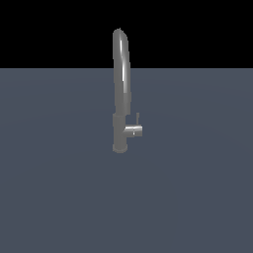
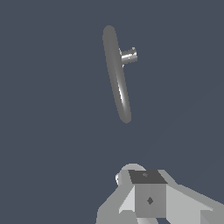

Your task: Turn on the faucet by rotating a designated handle.

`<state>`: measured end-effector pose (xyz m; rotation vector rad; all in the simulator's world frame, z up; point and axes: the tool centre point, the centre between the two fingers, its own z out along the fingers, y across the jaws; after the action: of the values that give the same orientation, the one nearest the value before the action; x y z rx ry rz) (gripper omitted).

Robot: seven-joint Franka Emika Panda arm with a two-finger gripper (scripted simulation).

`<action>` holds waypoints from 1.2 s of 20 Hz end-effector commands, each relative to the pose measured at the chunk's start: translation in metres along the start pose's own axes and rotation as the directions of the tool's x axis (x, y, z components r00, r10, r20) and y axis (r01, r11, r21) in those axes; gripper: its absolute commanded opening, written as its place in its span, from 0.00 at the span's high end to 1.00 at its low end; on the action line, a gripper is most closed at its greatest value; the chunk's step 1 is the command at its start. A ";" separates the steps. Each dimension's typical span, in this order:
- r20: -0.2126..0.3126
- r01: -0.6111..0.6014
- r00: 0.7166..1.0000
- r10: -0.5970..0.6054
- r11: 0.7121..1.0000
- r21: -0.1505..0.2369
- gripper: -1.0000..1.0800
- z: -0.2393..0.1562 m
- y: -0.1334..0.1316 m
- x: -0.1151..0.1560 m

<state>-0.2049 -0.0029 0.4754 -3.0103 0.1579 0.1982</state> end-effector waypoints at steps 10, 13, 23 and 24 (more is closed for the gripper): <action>0.174 -0.165 0.975 0.141 0.977 0.135 1.00 0.018 0.001 0.066; 0.224 -0.213 0.959 0.173 0.963 0.166 1.00 0.024 0.003 0.083; 0.398 -0.380 0.879 0.262 0.890 0.254 1.00 0.053 0.011 0.139; 0.416 -0.397 0.869 0.269 0.880 0.261 1.00 0.057 0.012 0.144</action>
<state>-0.0787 -0.0194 0.4050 -2.5567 0.5910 0.6624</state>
